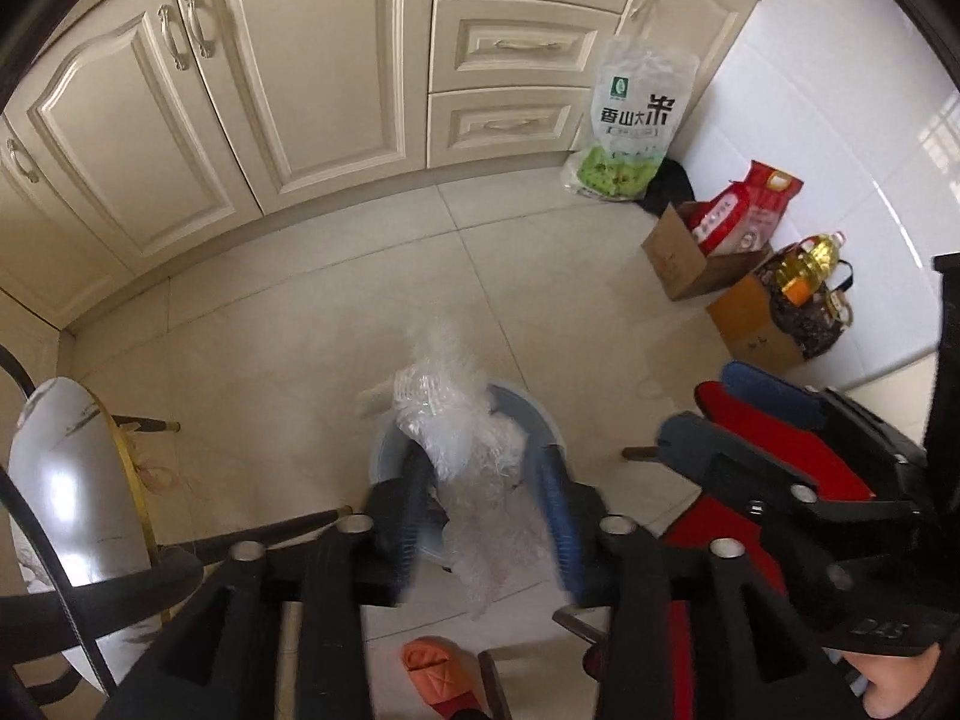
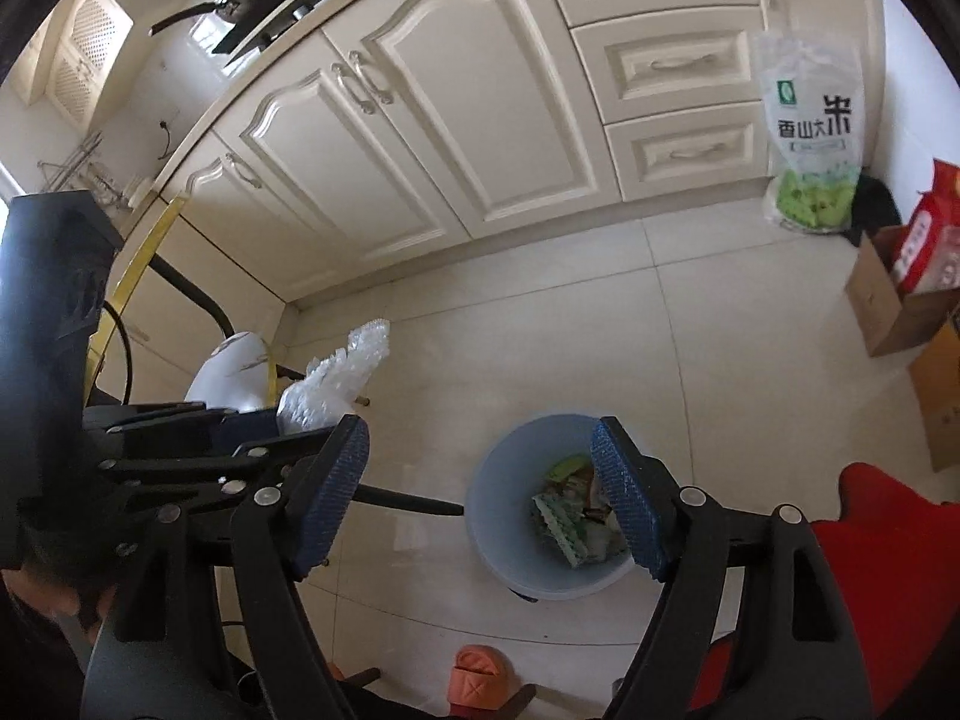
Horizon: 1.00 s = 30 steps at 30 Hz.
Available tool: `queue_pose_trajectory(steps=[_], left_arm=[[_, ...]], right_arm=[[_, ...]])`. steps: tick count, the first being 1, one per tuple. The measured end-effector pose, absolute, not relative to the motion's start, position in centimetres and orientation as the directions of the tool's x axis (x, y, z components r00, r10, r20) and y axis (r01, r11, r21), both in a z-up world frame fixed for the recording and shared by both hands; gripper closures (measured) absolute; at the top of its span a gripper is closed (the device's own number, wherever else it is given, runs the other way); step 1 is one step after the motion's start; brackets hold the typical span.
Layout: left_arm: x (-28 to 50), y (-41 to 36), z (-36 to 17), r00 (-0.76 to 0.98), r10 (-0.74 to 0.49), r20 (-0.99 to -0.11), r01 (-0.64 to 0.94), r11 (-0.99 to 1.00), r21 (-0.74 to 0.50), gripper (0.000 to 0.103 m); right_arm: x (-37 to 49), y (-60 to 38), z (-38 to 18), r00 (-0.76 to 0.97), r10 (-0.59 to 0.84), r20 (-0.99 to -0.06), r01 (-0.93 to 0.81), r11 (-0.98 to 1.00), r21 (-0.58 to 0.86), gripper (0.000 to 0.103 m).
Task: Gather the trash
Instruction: 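Open both tools to drop the plastic bag and bun into the bin, then move the left tool back over the table toward the lined paper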
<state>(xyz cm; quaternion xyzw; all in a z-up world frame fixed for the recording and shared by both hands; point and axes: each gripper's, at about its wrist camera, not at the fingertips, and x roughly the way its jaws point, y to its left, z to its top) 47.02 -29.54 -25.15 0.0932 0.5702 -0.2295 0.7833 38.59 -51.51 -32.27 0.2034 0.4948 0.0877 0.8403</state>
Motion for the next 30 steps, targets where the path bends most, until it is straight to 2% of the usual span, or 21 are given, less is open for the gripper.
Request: queue_pose_trajectory(steps=[2, 3, 10, 18, 23, 30], left_arm=[[46.5, -29.9, -24.9, 0.266, -0.246, -0.932, 0.473, 0.876, -0.096, 0.038], [46.2, -29.9, -24.7, 0.281, -0.244, -0.928, 0.475, 0.876, -0.086, 0.036], [41.1, -27.3, -19.9, 0.352, -0.257, -0.9, 0.487, 0.871, -0.058, 0.035], [34.2, -20.8, -10.7, 0.553, -0.25, -0.795, 0.449, 0.893, 0.032, 0.024], [29.1, -14.3, -5.1, 0.683, -0.178, -0.709, 0.352, 0.93, 0.106, 0.011], [24.5, -5.4, -0.8, 0.777, -0.053, -0.627, 0.205, 0.963, 0.173, 0.007]], right_arm=[[38.5, -51.7, -31.9, 0.499, 0.349, -0.793, 0.056, 0.901, 0.431, 0.028], [38.4, -51.7, -31.5, 0.506, 0.346, -0.79, 0.056, 0.901, 0.43, 0.028], [36.7, -50.7, -26.3, 0.576, 0.335, -0.745, 0.019, 0.906, 0.422, 0.027], [34.1, -45.6, -17.3, 0.681, 0.334, -0.651, -0.095, 0.923, 0.374, 0.015], [33.0, -41.1, -11.6, 0.736, 0.348, -0.58, -0.169, 0.925, 0.34, 0.007], [34.3, -33.6, -7.7, 0.736, 0.408, -0.539, -0.272, 0.909, 0.317, 0.002]])
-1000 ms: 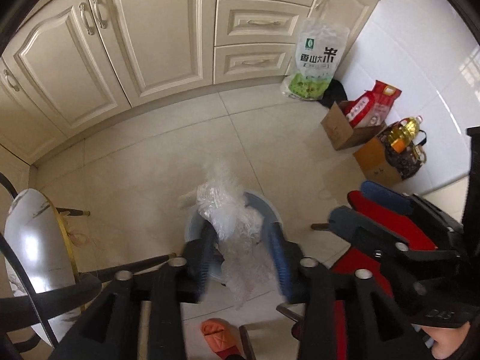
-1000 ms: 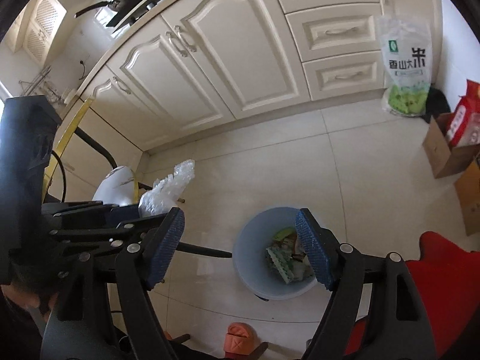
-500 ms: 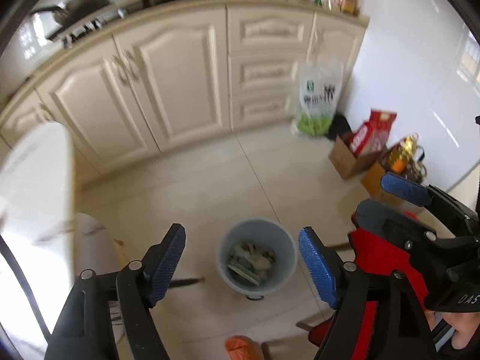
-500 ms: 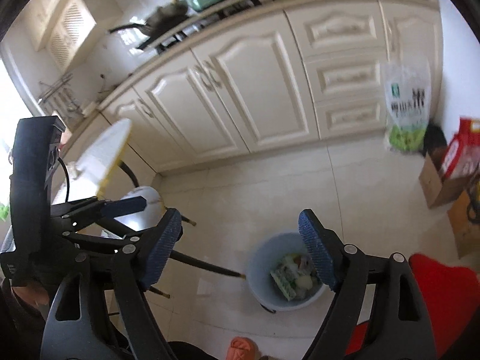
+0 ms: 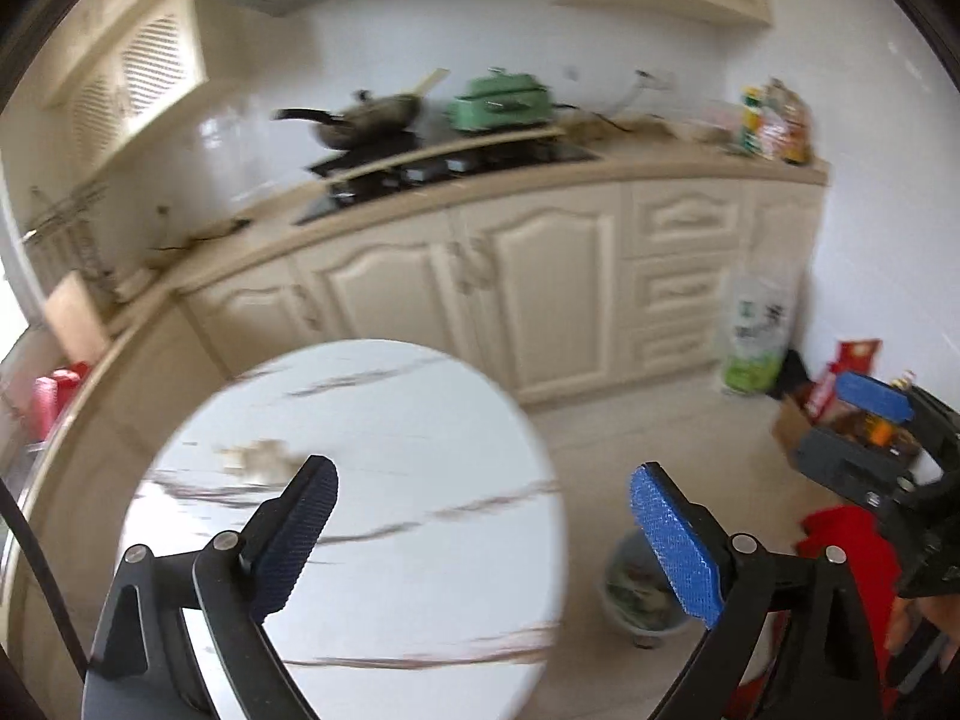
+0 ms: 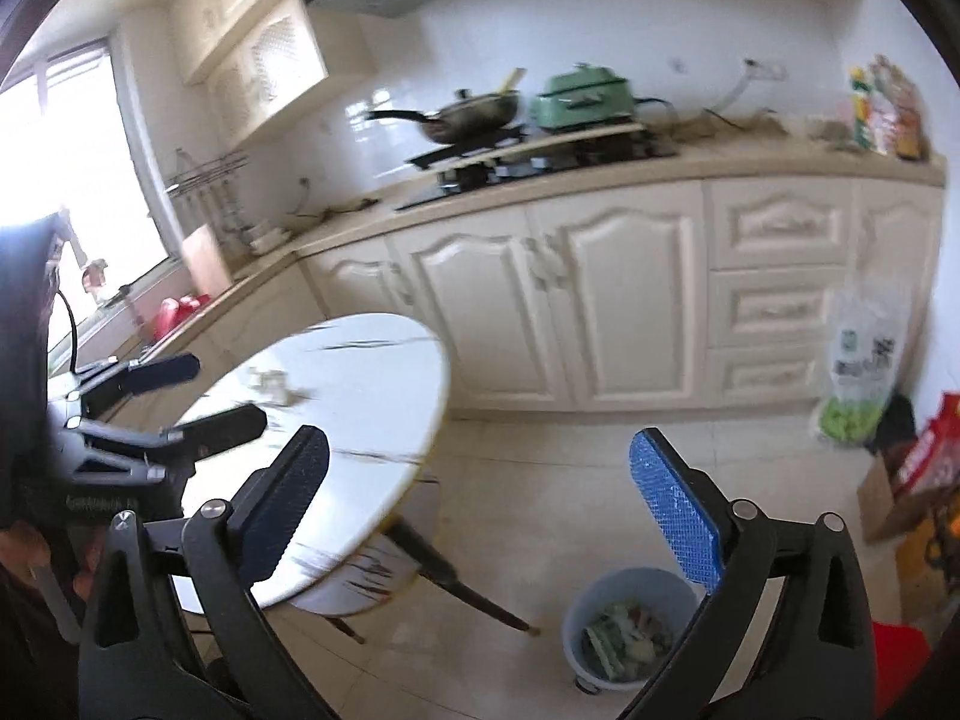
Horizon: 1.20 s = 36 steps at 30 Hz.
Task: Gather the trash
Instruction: 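Move the left tool back over the table toward the lined paper, then grasp the crumpled lined paper with the left tool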
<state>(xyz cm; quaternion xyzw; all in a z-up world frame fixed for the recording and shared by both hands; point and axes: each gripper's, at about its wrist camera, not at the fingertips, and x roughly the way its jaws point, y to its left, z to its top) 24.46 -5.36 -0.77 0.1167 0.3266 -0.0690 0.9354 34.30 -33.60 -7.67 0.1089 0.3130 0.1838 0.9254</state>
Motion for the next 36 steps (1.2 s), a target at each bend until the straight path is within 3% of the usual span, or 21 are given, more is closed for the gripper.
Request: queue_pose_trajectory(steps=[8, 15, 25, 27, 28, 30, 33, 34, 36], left_arm=[[29.2, 5.0, -0.8, 0.747, 0.125, -0.653, -0.067, 0.991, 0.112, 0.006], [35.5, 10.7, -6.7, 0.649, 0.118, -0.751, -0.191, 0.982, -0.01, 0.007], [39.0, 12.6, -14.3, 0.541, 0.14, -0.829, -0.319, 0.947, -0.048, 0.01], [39.4, 12.5, -15.3, 0.513, 0.135, -0.848, -0.324, 0.945, -0.046, 0.019], [39.5, 12.5, -15.5, 0.5, 0.128, -0.856, -0.324, 0.945, -0.048, 0.032], [40.4, 12.3, -15.7, 0.492, 0.151, -0.857, -0.337, 0.941, -0.028, 0.033], [41.1, 11.5, -15.3, 0.494, 0.143, -0.858, -0.331, 0.943, -0.033, 0.059], [41.0, 11.4, -15.4, 0.487, 0.152, -0.86, -0.33, 0.944, -0.02, 0.076], [40.8, 11.6, -15.2, 0.478, 0.157, -0.864, -0.324, 0.946, -0.007, 0.075]], right_arm=[[37.2, -28.1, -8.4, 0.697, 0.449, -0.559, -0.333, 0.893, 0.303, 0.002], [40.3, -29.4, -12.8, 0.659, 0.419, -0.624, -0.286, 0.908, 0.307, 0.002], [43.1, -33.8, -19.4, 0.597, 0.383, -0.705, -0.203, 0.922, 0.329, 0.002], [43.2, -34.2, -20.3, 0.587, 0.386, -0.712, -0.197, 0.921, 0.336, 0.002], [43.2, -34.4, -20.7, 0.583, 0.386, -0.715, -0.194, 0.921, 0.339, 0.002], [43.1, -34.8, -21.3, 0.575, 0.388, -0.72, -0.189, 0.919, 0.345, 0.002], [42.8, -35.6, -21.9, 0.566, 0.393, -0.725, -0.18, 0.917, 0.356, 0.002], [42.6, -35.9, -22.2, 0.564, 0.394, -0.726, -0.175, 0.916, 0.36, 0.002], [42.1, -36.4, -22.4, 0.564, 0.395, -0.725, -0.169, 0.915, 0.367, 0.002]])
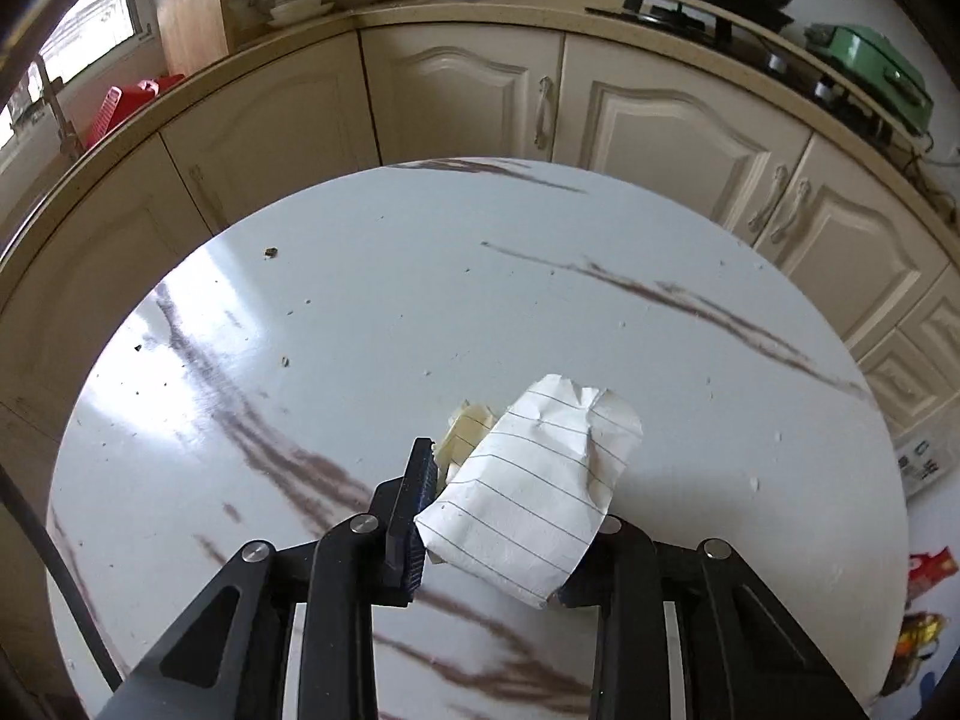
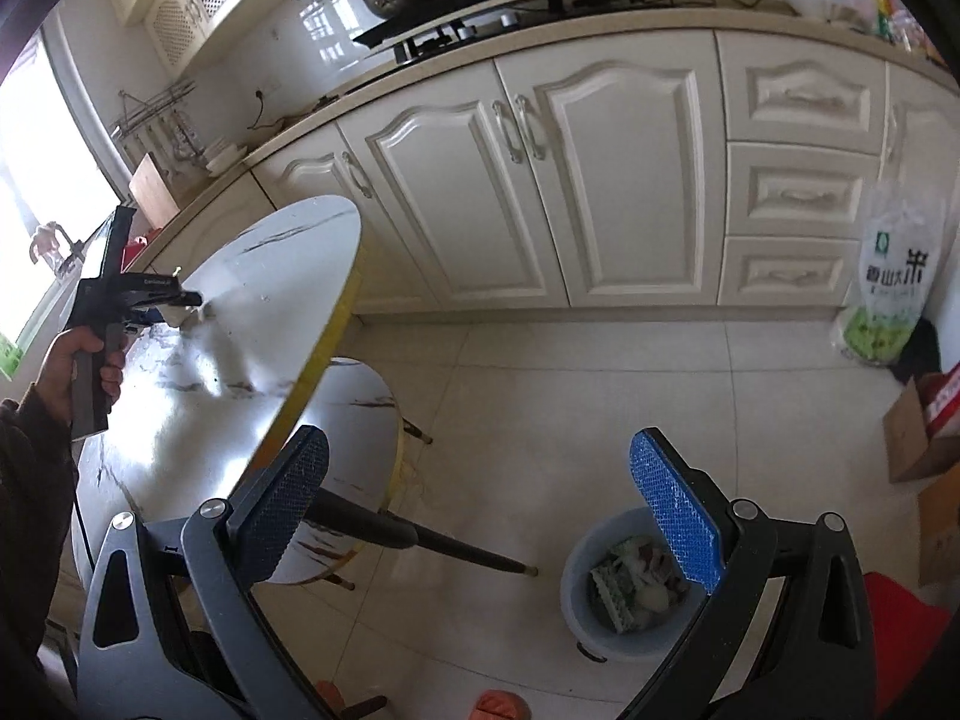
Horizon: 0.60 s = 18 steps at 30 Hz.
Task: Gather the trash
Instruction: 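Carry the lined paper over the blue bin with the left tool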
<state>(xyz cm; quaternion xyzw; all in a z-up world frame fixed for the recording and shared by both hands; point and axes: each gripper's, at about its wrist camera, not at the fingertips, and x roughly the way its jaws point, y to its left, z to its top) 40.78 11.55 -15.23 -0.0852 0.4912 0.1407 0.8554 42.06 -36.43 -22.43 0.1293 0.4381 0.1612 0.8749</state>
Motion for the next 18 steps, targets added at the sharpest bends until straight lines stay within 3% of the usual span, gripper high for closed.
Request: queue_pose_trajectory(steps=[9, 18], left_arm=[[36.1, 3.9, -9.7, 0.556, 0.128, -0.821, -0.214, 0.977, 0.008, 0.076], [29.6, -10.0, -6.2, 0.605, -0.124, -0.787, 0.097, 0.992, -0.082, 0.076]], right_arm=[[38.6, -40.4, -25.7, 0.545, 0.377, -0.749, -0.104, 0.917, 0.386, 0.002], [34.7, -47.5, -31.5, 0.514, 0.334, -0.79, 0.023, 0.915, 0.402, 0.002]])
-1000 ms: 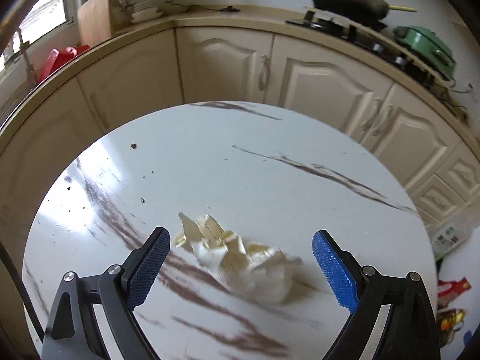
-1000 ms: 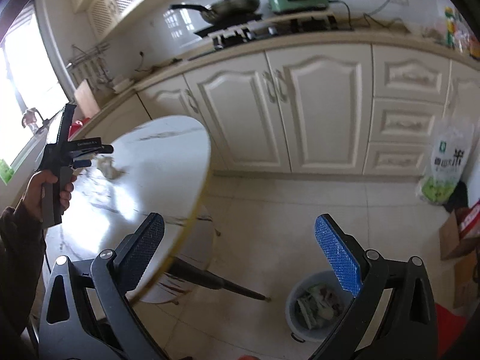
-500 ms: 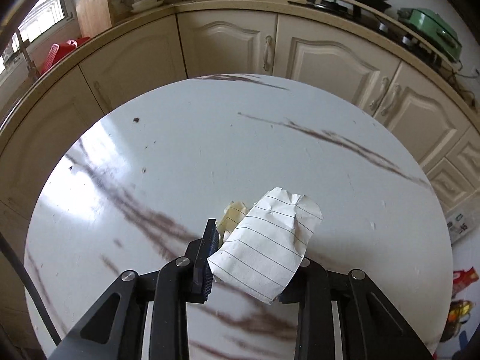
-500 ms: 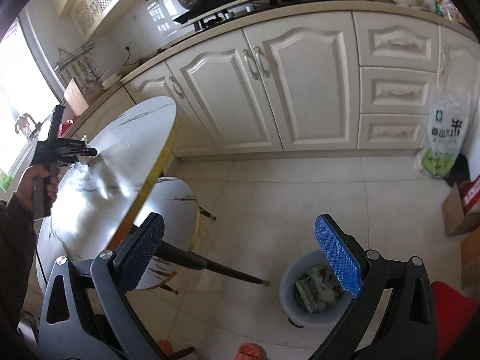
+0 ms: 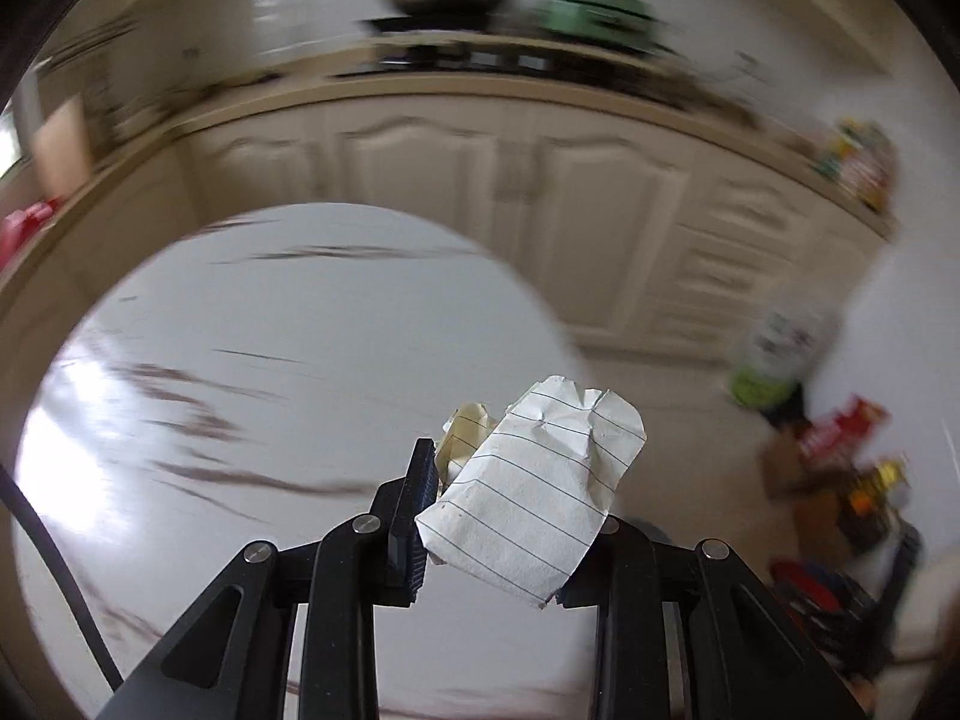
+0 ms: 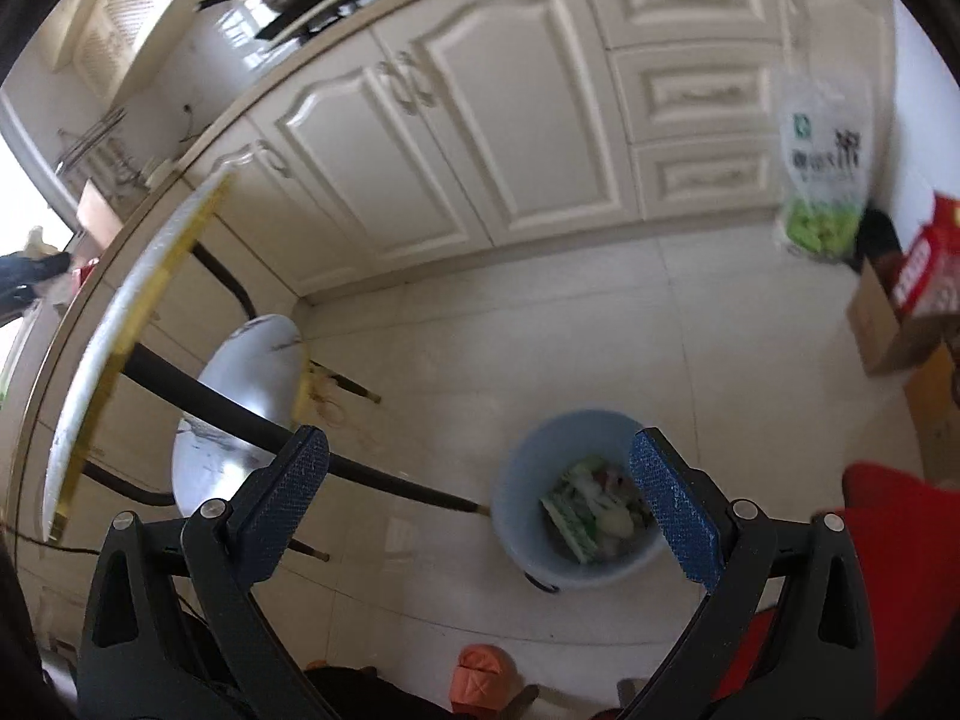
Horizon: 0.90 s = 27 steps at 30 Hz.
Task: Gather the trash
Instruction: 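Carry the lined paper over the blue bin with the left tool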
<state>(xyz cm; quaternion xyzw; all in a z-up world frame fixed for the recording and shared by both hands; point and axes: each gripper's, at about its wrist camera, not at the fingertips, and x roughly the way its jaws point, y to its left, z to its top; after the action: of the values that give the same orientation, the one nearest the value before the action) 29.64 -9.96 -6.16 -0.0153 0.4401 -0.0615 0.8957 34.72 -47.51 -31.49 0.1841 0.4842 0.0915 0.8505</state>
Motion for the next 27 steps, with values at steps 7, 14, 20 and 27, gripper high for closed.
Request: queue_pose_trajectory(steps=[7, 14, 20, 27], left_arm=[[32.4, -18.8, -14.2, 0.506, -0.194, -0.841, 0.272, 0.961, -0.058, 0.076], [39.5, -24.4, -28.5, 0.34, -0.148, -0.928, 0.346, 0.938, -0.023, 0.076], [43.1, -26.7, -39.5, 0.249, -0.083, -0.965, 0.393, 0.919, 0.023, 0.076], [45.4, -28.4, -49.1, 0.159, -0.015, -0.987, 0.32, 0.947, 0.037, 0.075]], right_arm=[[33.9, -51.3, -39.5, 0.443, 0.315, -0.839, 0.114, 0.909, 0.401, 0.002], [34.9, -53.7, -51.3, 0.312, 0.322, -0.894, 0.233, 0.886, 0.401, 0.002], [35.1, -54.1, -60.3, 0.205, 0.349, -0.914, 0.284, 0.873, 0.397, 0.004], [35.7, -54.4, -64.9, 0.102, 0.362, -0.926, 0.356, 0.856, 0.374, 0.023]])
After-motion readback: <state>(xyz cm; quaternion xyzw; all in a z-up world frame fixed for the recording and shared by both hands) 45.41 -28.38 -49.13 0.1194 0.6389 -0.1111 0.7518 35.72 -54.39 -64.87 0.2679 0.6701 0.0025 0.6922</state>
